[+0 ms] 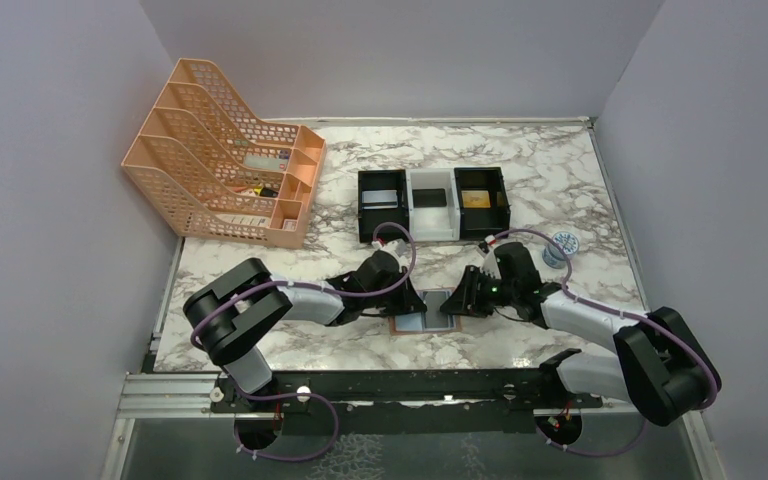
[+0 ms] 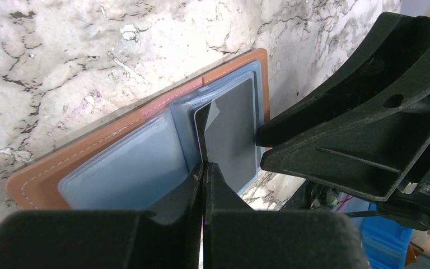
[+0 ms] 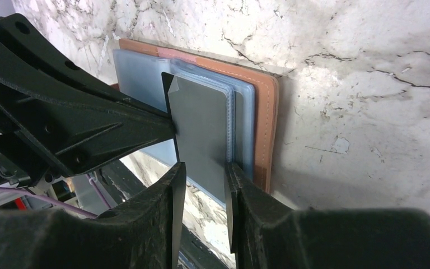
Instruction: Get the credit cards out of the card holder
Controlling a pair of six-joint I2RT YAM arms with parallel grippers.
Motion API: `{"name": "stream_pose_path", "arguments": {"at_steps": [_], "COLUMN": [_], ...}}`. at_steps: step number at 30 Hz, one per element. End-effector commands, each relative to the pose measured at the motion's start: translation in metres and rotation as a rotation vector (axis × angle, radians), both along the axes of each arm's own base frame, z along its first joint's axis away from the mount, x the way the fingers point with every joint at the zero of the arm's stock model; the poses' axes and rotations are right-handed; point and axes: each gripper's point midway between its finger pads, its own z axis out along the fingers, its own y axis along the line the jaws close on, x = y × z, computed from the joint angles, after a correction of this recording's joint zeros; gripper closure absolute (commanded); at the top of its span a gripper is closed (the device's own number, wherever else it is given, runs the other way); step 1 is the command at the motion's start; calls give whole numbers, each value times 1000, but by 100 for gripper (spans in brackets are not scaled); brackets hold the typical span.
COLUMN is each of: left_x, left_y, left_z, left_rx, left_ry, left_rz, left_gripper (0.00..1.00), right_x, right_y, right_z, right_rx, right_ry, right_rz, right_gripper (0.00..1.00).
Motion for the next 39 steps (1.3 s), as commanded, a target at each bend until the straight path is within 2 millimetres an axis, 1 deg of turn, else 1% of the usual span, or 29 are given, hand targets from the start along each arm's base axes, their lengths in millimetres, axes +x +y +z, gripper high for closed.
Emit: {"name": "stream_pose_path", "arguments": {"at_steps": [1, 6, 13, 17, 20, 22, 25, 28, 30, 32, 35, 39], "left_x": [2, 2, 1, 2, 2, 2, 2, 2, 2, 2, 2, -3], "left_y": [-3, 2, 5, 6, 5, 5, 4, 4, 4, 5, 4, 6], "left_z": [13, 12, 10, 11, 11, 11, 11, 11, 13, 14, 15, 10], "left_rx": [-46, -42, -40, -40, -41, -41, -41, -42, -45, -48, -51, -56], "left_ry": [-32, -30, -20, -23, -26, -25, -25, -22, -27, -33, -33, 10], "left_rz": [14, 32, 38, 41, 41, 39, 35, 35, 33, 36, 31, 42], "left_gripper": [99, 100, 100, 100, 100, 100, 100, 98, 93, 86, 79, 78], "right_x": [1, 3, 10, 9, 6, 4, 4, 6, 7, 6, 4, 2], "right_y": [4, 2, 0, 6, 14, 17, 15, 5, -1, -4, -5, -5], "right_z": [4, 7, 18, 29, 31, 27, 13, -4, -12, -15, -18, -23], "right_rx": [4, -7, -29, 18, 69, 84, 55, -29, -72, -89, -95, -95], "right_ry": [-5, -19, -56, -87, -84, -60, -28, 9, 20, 22, 31, 45], "right_rz": [25, 16, 18, 45, 83, 98, 95, 56, 36, 29, 31, 33], "right_gripper": [69, 71, 73, 73, 73, 73, 74, 75, 75, 75, 75, 75]}}
